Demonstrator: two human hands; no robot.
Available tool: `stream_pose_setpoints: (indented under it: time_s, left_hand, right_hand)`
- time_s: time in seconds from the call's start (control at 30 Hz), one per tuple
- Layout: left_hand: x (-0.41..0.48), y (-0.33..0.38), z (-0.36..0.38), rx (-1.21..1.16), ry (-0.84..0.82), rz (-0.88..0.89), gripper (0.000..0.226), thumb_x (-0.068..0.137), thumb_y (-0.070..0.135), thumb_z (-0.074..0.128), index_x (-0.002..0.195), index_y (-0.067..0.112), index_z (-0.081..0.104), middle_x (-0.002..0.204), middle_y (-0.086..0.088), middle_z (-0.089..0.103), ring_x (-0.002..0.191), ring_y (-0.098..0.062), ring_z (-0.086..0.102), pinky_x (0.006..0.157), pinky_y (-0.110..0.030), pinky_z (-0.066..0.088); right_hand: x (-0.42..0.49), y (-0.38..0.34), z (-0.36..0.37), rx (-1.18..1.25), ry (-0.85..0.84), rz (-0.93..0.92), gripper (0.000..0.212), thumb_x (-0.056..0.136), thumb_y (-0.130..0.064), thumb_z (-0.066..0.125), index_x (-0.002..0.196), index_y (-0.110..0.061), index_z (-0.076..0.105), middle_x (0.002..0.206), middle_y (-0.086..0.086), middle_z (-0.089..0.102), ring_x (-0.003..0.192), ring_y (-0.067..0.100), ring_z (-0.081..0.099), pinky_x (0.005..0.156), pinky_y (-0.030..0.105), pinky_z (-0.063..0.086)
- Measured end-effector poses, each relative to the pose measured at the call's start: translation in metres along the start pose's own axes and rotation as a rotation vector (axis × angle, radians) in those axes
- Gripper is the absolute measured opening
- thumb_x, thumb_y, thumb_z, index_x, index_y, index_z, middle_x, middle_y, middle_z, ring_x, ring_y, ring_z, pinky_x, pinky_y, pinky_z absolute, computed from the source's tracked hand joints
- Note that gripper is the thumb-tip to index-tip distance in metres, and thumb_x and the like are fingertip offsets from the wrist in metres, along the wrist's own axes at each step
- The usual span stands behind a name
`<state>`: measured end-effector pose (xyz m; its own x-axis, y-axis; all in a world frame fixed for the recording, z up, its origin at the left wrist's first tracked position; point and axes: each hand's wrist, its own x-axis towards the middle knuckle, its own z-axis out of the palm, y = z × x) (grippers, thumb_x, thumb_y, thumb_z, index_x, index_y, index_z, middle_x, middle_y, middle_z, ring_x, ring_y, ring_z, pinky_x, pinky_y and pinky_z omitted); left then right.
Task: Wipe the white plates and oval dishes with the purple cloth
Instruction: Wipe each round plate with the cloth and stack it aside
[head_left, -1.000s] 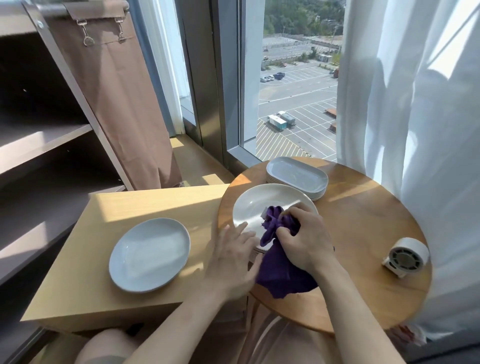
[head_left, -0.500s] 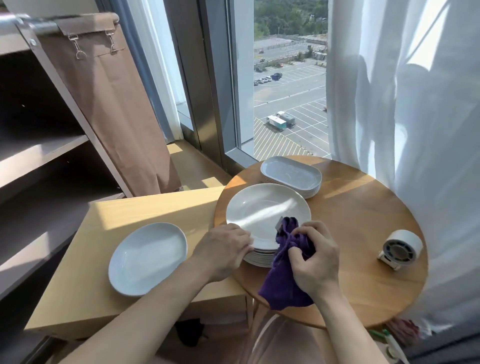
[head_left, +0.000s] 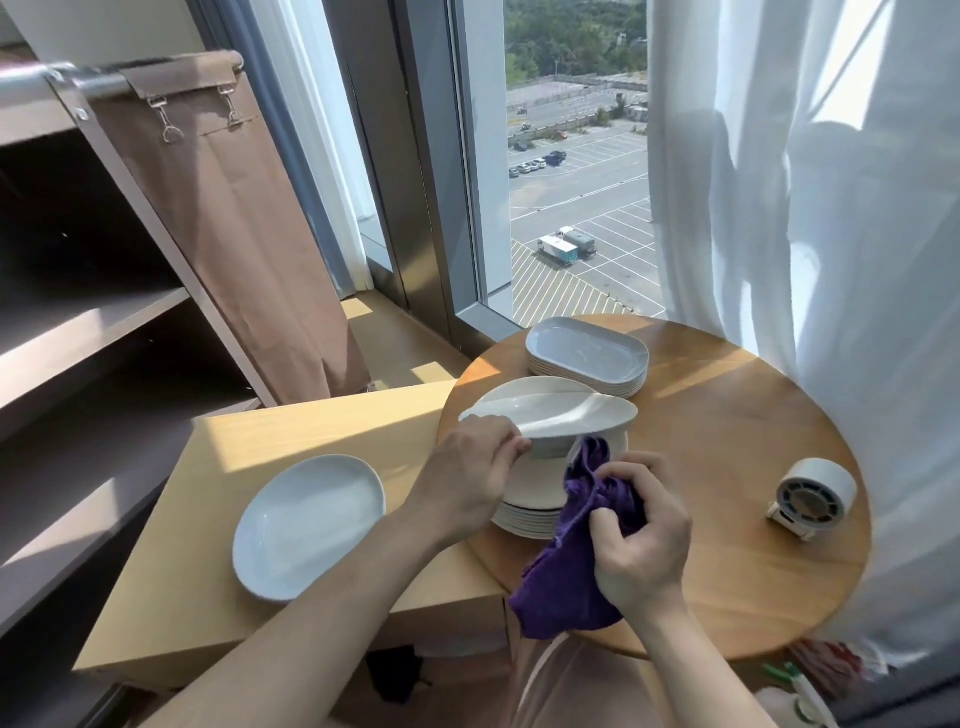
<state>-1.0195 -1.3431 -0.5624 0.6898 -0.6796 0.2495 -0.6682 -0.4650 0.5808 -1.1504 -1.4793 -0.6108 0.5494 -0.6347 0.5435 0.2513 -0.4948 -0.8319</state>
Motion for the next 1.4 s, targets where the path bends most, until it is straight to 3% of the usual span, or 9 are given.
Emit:
stream_pose_setpoints:
  time_s: [0.13,0.27,0.47,0.6,0.73,0.87,1.1,1.27,1.4]
  left_hand:
    - [0.008,0.011,-0.006,-0.142,0.062,-0.095,0.023,0.104,0.030,0.056,0.087,0.016,0.065,0.077,0.005,0.060,0.077,-0.006,0.052,0.062,-0.016,0.035]
    - [0.015,0.017,-0.014,-0.306,0.084,-0.207,0.027,0.104,0.032,0.056,0.089,0.014,0.068,0.081,-0.005,0.063,0.073,-0.009,0.049,0.070,-0.031,0.042]
    - [0.018,0.019,-0.023,-0.672,0.141,-0.413,0.030,0.106,0.033,0.053,0.091,0.020,0.075,0.086,0.003,0.069,0.079,-0.012,0.055,0.072,-0.027,0.046]
    - [0.018,0.011,-0.025,-0.931,0.181,-0.619,0.027,0.107,0.036,0.051,0.099,0.020,0.072,0.077,0.015,0.071,0.079,-0.012,0.054,0.072,-0.027,0.045]
    - [0.012,0.006,-0.022,-1.155,0.199,-0.796,0.024,0.106,0.038,0.051,0.115,0.023,0.067,0.091,0.010,0.068,0.080,-0.014,0.053,0.063,-0.026,0.040]
    - [0.007,-0.001,-0.019,-1.303,0.181,-0.910,0.023,0.106,0.040,0.051,0.113,0.024,0.065,0.090,0.008,0.062,0.078,-0.015,0.050,0.059,-0.025,0.037]
    - [0.007,-0.023,-0.020,-1.380,0.064,-0.951,0.023,0.108,0.035,0.047,0.100,0.020,0.063,0.090,0.003,0.057,0.077,-0.020,0.055,0.056,-0.027,0.046]
    - [-0.003,-0.033,-0.008,-1.360,0.039,-0.949,0.028,0.108,0.030,0.048,0.124,0.011,0.062,0.100,-0.006,0.062,0.089,-0.024,0.060,0.061,-0.031,0.058]
    - [-0.008,-0.038,0.003,-1.224,0.072,-0.891,0.034,0.108,0.036,0.049,0.124,0.011,0.065,0.102,-0.007,0.067,0.090,-0.023,0.061,0.062,-0.031,0.052]
  right_hand:
    - [-0.002,0.000,0.002,-0.009,-0.041,0.001,0.020,0.069,-0.023,0.054,0.085,-0.022,0.066,0.096,-0.008,0.060,0.089,0.009,0.061,0.076,0.013,0.045]
    - [-0.002,0.002,0.004,-0.016,-0.077,0.016,0.021,0.070,-0.024,0.054,0.084,-0.018,0.068,0.097,-0.006,0.060,0.089,0.011,0.062,0.076,0.014,0.045]
    - [-0.003,0.004,0.006,0.000,-0.098,0.027,0.021,0.070,-0.024,0.054,0.083,-0.016,0.068,0.095,-0.005,0.059,0.087,0.010,0.062,0.075,0.014,0.045]
    - [-0.002,0.004,0.006,0.005,-0.099,0.030,0.021,0.069,-0.024,0.054,0.083,-0.016,0.068,0.095,-0.004,0.060,0.086,0.010,0.062,0.075,0.012,0.045]
    - [-0.001,0.004,0.006,0.005,-0.104,0.033,0.020,0.069,-0.024,0.054,0.082,-0.016,0.068,0.095,-0.006,0.060,0.084,0.011,0.063,0.074,0.012,0.044]
    - [-0.002,0.005,0.006,-0.005,-0.104,0.033,0.021,0.069,-0.024,0.054,0.083,-0.016,0.068,0.095,-0.009,0.060,0.084,0.011,0.062,0.075,0.013,0.045]
    - [-0.002,0.006,0.007,-0.011,-0.125,0.038,0.020,0.070,-0.026,0.055,0.083,-0.018,0.068,0.095,-0.007,0.059,0.085,0.011,0.063,0.073,0.013,0.044]
    - [-0.002,0.007,0.007,-0.013,-0.134,0.036,0.018,0.070,-0.026,0.054,0.082,-0.020,0.066,0.095,-0.005,0.060,0.084,0.010,0.062,0.072,0.011,0.044]
    - [0.000,0.007,0.004,-0.027,-0.113,0.041,0.018,0.070,-0.026,0.054,0.081,-0.021,0.066,0.094,-0.005,0.061,0.085,0.008,0.062,0.072,0.010,0.044]
